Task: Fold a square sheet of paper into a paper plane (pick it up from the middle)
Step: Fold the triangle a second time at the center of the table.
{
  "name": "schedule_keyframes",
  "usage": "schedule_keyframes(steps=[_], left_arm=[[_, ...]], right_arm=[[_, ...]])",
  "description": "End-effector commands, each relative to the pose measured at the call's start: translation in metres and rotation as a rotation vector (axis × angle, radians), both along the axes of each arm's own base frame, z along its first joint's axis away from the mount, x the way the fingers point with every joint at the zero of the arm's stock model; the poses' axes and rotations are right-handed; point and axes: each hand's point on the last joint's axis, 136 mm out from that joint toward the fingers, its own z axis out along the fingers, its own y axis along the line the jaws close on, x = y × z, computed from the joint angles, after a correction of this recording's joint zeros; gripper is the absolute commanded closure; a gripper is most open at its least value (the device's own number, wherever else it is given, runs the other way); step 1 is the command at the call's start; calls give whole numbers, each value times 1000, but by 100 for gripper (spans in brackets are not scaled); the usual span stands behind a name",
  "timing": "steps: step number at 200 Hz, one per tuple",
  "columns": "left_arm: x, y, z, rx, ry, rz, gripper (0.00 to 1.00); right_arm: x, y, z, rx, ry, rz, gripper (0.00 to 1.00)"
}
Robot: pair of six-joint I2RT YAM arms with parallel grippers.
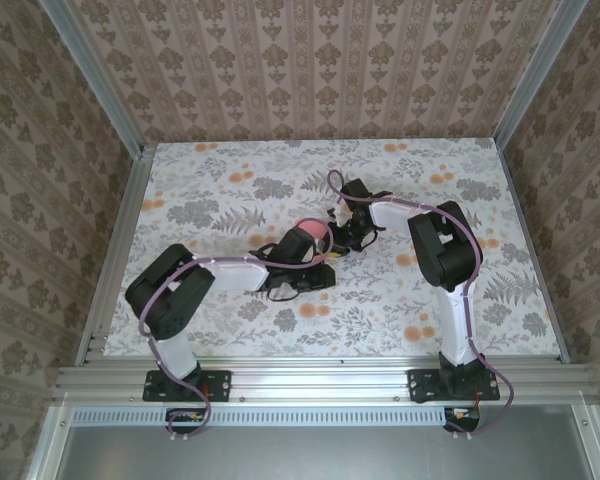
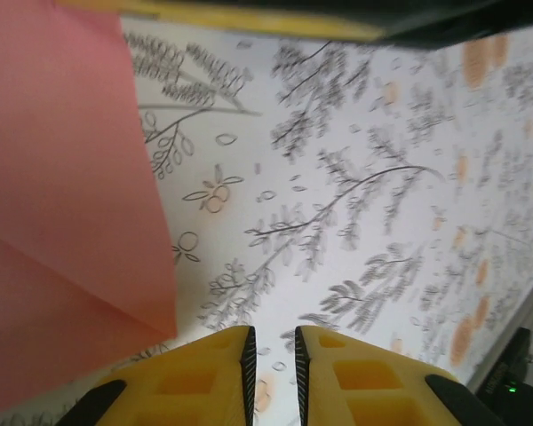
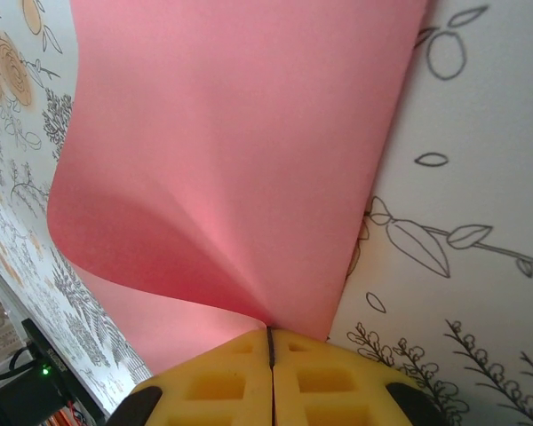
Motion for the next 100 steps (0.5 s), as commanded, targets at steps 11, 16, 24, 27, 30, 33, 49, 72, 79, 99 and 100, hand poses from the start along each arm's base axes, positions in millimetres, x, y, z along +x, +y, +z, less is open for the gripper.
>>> schedule_keyframes(steps=[11, 16, 24, 27, 30, 33, 49, 72, 79, 99, 100], left_arm=[[26, 19, 29, -54, -54, 118, 78], [29, 22, 28, -51, -54, 132, 78], [33, 25, 26, -45, -51, 149, 79], [35, 26, 25, -43, -51, 154, 79], [36, 26, 25, -43, -50, 157, 80], [37, 27, 23, -39, -47, 161, 80], [44, 27, 18, -36, -40, 177, 81], [54, 21, 14, -41, -27, 184, 82], [56, 19, 12, -39, -22, 184, 83], [58, 16, 6, -36, -9, 185, 83], [58, 16, 5, -36, -8, 185, 83]], right_arm=[[-27, -39, -61, -244, 129, -39, 93], [-26, -39, -62, -244, 128, -38, 93], [-26, -39, -61, -242, 128, -38, 92], [-26, -39, -61, -243, 128, -39, 93], [-26, -39, -61, -243, 130, -38, 93], [-26, -39, -61, -243, 129, -39, 93], [-26, -39, -61, -242, 128, -37, 93], [-26, -38, -61, -239, 131, -35, 92], [-26, -38, -61, -239, 130, -34, 92], [-26, -37, -59, -230, 129, -33, 90], [-26, -36, -59, -229, 128, -32, 90]])
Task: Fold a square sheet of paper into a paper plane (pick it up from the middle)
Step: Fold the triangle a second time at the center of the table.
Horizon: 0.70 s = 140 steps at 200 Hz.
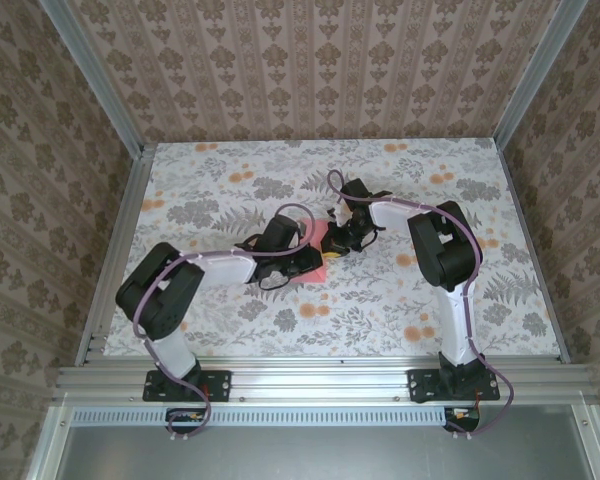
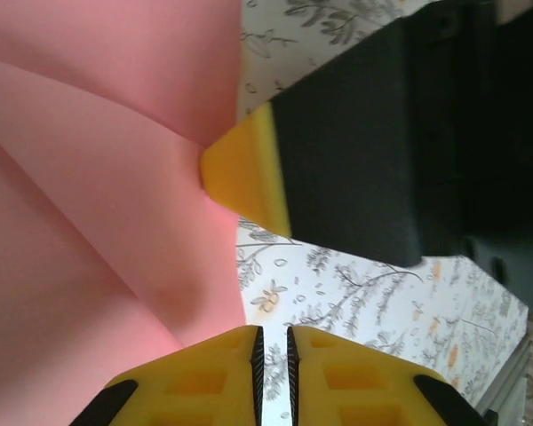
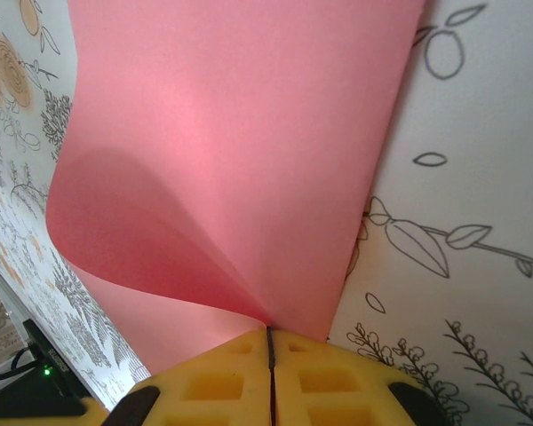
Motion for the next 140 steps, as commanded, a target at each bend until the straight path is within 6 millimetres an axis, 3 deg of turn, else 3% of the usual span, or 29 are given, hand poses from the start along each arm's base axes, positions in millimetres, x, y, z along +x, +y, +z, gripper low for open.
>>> schedule_keyframes(steps=[1, 140], left_arm=[[11, -8, 1, -19, 3, 18, 83], [14, 11, -30, 74, 49, 116, 86]], right_arm=[[-26, -36, -59, -227, 123, -29, 90], [-25, -33, -56, -207, 119, -25, 81]])
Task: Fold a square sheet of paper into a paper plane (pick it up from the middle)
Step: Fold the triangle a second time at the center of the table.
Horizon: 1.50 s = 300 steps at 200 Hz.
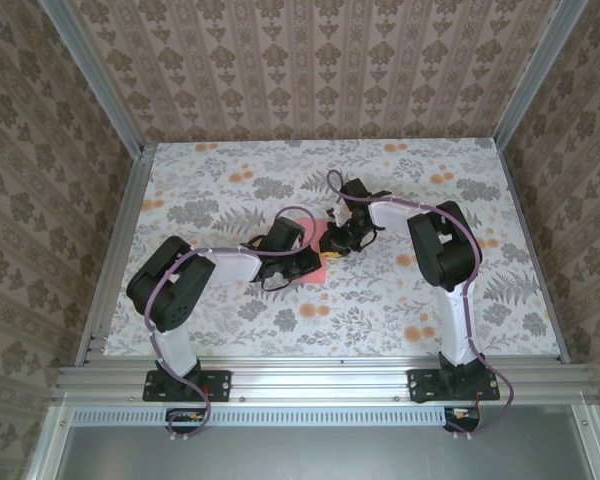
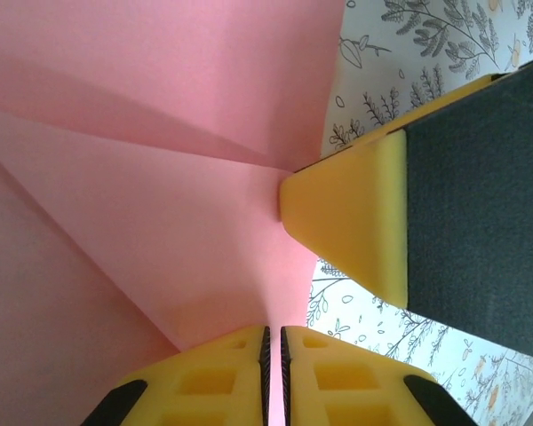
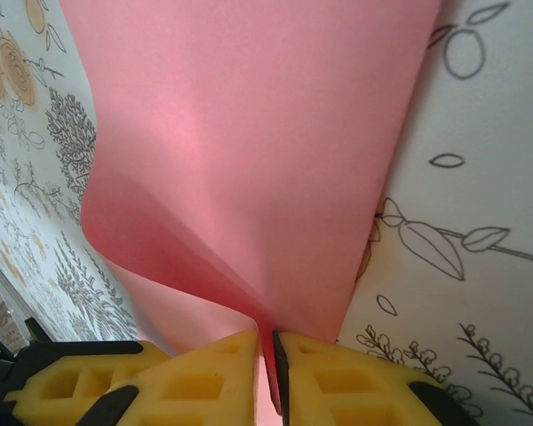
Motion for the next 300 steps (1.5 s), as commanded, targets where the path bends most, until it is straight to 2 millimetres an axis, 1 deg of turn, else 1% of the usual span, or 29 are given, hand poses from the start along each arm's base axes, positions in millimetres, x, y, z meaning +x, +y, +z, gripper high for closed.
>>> schedule_keyframes(steps=[1, 31, 53, 86, 100, 127, 161, 166, 176, 197, 220, 241, 248, 252, 274, 300], left_arm=[[7, 7, -8, 29, 12, 55, 86], [5, 13, -12, 52, 20, 75, 86], [4, 10, -13, 50, 26, 66, 86], [1, 1, -12, 35, 25, 24, 86], [0, -2, -11, 29, 17, 5, 86], [0, -8, -6, 17, 7, -22, 86], [-2, -10, -7, 15, 9, -43, 86], [-2, -11, -6, 14, 8, -44, 87], [-2, -10, -6, 13, 8, -43, 87], [-1, -11, -3, 5, -4, -46, 86], [0, -13, 3, -20, -26, -49, 83], [0, -10, 7, -30, -45, -38, 78], [-1, -8, 5, -25, -43, -34, 77], [0, -6, 4, -21, -42, -29, 77], [-4, -3, -2, -11, -24, -19, 74], [-5, -2, -4, -14, -19, -14, 72]], right_arm=[[-25, -35, -57, -212, 120, -28, 81], [-25, -35, -57, -209, 120, -30, 78], [-24, -34, -54, -203, 115, -33, 76], [-16, -31, -40, -182, 85, -48, 76], [-15, -30, -39, -182, 83, -50, 78], [-19, -33, -45, -193, 99, -53, 81], [-19, -35, -46, -199, 94, -66, 83], [-18, -36, -45, -202, 90, -67, 86], [-18, -37, -46, -203, 88, -73, 90], [-18, -38, -46, -204, 85, -79, 94], [-19, -39, -48, -212, 88, -85, 94], [-19, -42, -48, -222, 82, -94, 94], [-20, -43, -47, -222, 84, -99, 94], [-15, -41, -46, -211, 60, -101, 94], [-12, -40, -39, -194, 37, -106, 93], [-9, -37, -32, -173, 14, -112, 93]])
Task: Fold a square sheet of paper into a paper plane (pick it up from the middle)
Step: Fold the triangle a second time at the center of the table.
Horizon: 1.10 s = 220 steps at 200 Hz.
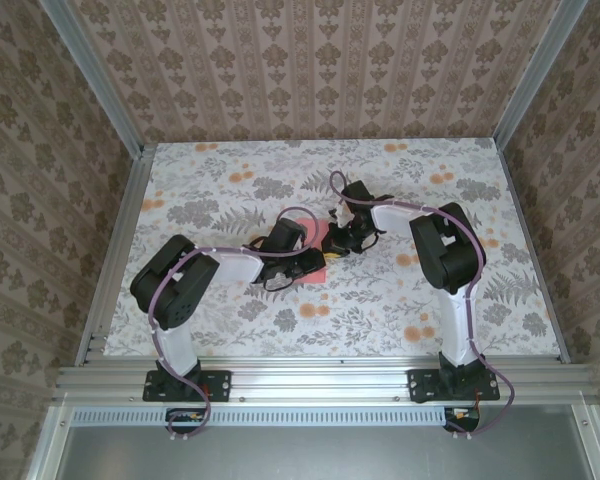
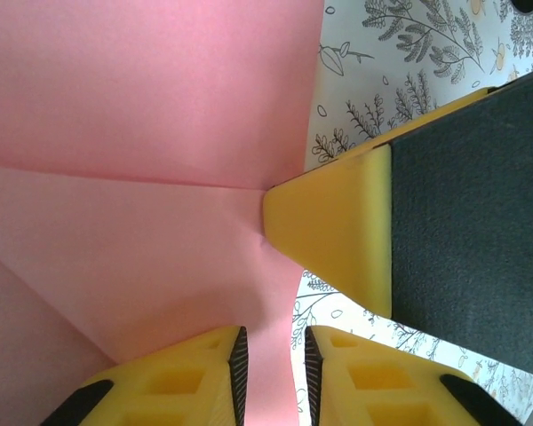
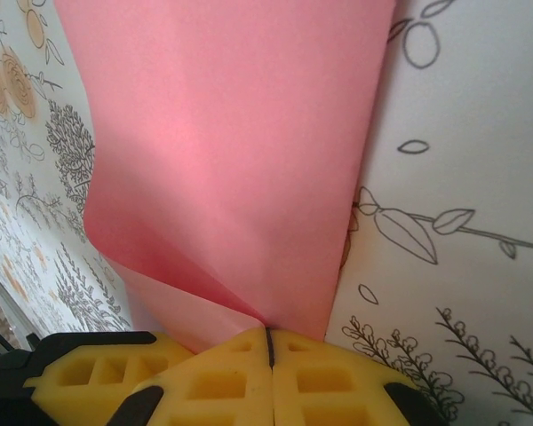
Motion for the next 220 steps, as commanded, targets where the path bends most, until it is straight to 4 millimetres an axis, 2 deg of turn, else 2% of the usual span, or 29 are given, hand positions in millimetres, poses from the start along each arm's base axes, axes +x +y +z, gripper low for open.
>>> schedule_keyframes(steps=[1, 48, 83, 129, 189, 220], left_arm=[[-7, 5, -2, 9, 9, 1, 72], [-2, -3, 19, -118, -51, 4, 65], [-4, 3, 28, -164, -78, 24, 62], [-11, -2, 31, -209, -80, -6, 61], [-21, -16, 26, -200, -52, -102, 67], [-25, -17, 22, -151, -47, -131, 70]], right_arm=[[-10, -34, -32, -172, 43, -67, 93], [-8, -34, -31, -157, 33, -76, 92], [-11, -36, -37, -170, 52, -72, 91], [-13, -38, -42, -185, 70, -71, 90], [-14, -41, -46, -209, 84, -80, 88], [-15, -44, -49, -229, 98, -85, 88]])
